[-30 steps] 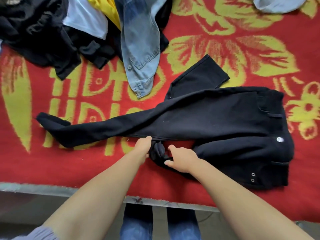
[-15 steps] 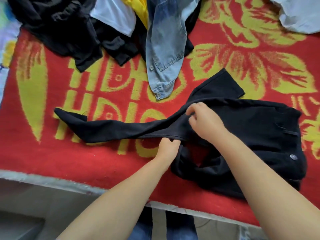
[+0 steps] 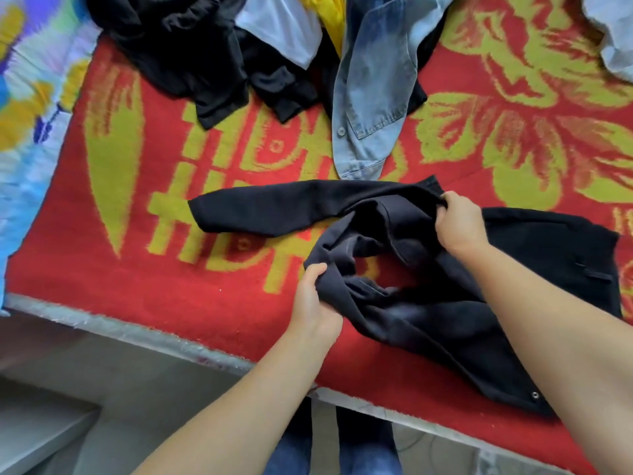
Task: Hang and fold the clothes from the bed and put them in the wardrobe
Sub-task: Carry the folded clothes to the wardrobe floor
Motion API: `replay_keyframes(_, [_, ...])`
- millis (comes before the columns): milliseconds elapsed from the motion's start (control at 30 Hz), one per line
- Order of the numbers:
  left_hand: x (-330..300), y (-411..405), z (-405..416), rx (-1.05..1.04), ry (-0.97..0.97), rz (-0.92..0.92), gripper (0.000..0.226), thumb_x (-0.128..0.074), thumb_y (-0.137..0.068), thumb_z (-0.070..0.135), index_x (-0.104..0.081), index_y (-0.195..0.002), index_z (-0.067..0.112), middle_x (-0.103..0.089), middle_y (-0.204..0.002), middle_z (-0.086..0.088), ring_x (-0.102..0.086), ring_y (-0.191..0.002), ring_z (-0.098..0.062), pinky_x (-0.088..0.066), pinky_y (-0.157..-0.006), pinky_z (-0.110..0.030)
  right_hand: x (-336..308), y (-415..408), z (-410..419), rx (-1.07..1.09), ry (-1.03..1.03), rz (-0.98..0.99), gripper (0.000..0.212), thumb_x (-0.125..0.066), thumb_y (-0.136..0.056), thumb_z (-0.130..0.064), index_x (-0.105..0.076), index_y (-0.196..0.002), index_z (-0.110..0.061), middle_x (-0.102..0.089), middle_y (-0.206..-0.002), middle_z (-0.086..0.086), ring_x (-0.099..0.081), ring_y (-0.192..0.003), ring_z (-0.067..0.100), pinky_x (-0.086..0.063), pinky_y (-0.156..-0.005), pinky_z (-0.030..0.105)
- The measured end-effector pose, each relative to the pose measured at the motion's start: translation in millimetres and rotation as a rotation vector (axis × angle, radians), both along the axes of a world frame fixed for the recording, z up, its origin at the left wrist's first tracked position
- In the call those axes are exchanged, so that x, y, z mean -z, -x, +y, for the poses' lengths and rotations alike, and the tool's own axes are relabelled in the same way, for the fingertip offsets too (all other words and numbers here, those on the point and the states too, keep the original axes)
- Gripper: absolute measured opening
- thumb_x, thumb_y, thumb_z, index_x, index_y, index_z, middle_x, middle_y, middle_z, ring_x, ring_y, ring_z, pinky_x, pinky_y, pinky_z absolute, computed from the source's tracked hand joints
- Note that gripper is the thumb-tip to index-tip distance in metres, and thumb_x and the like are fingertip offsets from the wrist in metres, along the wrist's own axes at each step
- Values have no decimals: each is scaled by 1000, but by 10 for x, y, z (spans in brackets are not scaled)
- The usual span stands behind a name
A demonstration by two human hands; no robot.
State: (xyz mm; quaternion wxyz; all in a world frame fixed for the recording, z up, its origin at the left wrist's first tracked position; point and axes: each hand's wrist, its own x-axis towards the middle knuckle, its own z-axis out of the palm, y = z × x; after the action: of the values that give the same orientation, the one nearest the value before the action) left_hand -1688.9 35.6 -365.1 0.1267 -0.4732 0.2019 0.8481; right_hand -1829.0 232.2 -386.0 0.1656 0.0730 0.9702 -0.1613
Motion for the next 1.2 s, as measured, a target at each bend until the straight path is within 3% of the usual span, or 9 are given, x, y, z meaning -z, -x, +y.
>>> replay_keyframes(133, [-92, 131, -265, 168, -150, 131, 52, -46, -86, 51, -77, -97, 10, -73, -98, -10, -68, -85, -26, -56, -79, -38, 10, -110, -90, -110, 3, -82, 27, -43, -93, -7, -55, -116, 0, -57, -113, 28, -51, -107, 45, -40, -86, 45])
replay_keyframes(267, [-159, 163, -503, 370, -40, 208, 20, -61, -74, 22, -77, -81, 12, -72, -79, -6, -69, -68, -18, -56, -79, -35, 51, -194, -291, -23, 88, -160, 41, -51, -94, -14, -40, -131, -1, -48, -126, 26, -49, -115, 43, -39, -91, 43])
replay_keyframes(400, [-225, 47, -946, 241, -159, 439, 50, -77, -60, 12, -68, -108, 7, -68, -110, -13, -62, -104, -26, -48, -94, -40, 136, -322, -294, -66, 53, -289, 43, -56, -92, -16, -39, -129, 1, -44, -131, 27, -48, -118, 42, -39, -93, 41])
replay_keyframes(500, [-193, -24, -1339, 122, -123, 505, 71, -76, -67, 41, -56, -129, 13, -54, -136, -14, -49, -126, -32, -35, -106, -47, 117, -389, -354, -86, 75, -268, 58, -56, -91, -14, -30, -141, -3, -32, -147, 22, -45, -125, 39, -38, -98, 43])
replay_keyframes(633, [-31, -88, -1750, 8, 42, 233, 69, -54, -81, 56, -49, -136, 14, -54, -136, -15, -51, -126, -33, -36, -108, -47, 30, -634, -662, -209, -201, -231, 81, -55, -90, -20, -4, -153, -21, -2, -159, 16, -52, -116, 40, -42, -92, 45])
replay_keyframes(700, [62, -136, -1913, -56, 180, 106, 42, -47, -93, 37, -55, -127, 14, -65, -119, -11, -64, -106, -26, -52, -90, -37, 7, -788, -824, -353, -276, -152, 74, -55, -89, -24, -16, -151, -23, -14, -156, 14, -53, -114, 37, -43, -89, 44])
replay_keyframes(833, [88, -198, -2218, -89, 313, 134, 24, -39, -95, 22, -61, -103, 21, -62, -100, -3, -62, -81, -17, -48, -70, -27, 136, -1115, -1079, -629, -10, -369, 51, -52, -93, -28, -35, -141, -18, -37, -138, 9, -53, -117, 34, -46, -93, 43])
replay_keyframes(1000, [31, -137, -2469, -140, 308, 187, 27, -44, -89, 14, -69, -98, 13, -71, -103, -5, -67, -97, -19, -53, -90, -30, 334, -1251, -1195, -553, -23, -463, 52, -52, -96, -35, -36, -143, -22, -46, -129, 9, -52, -117, 33, -46, -91, 41])
replay_keyframes(1200, [382, -201, -2871, -366, 402, -309, 25, -39, -98, 14, -58, -114, 17, -62, -120, -1, -57, -113, -17, -36, -109, -34, 414, -982, -1315, -207, 201, -96, 22, -56, -94, -17, -61, -115, -10, -58, -111, 10, -61, -97, 31, -45, -87, 39])
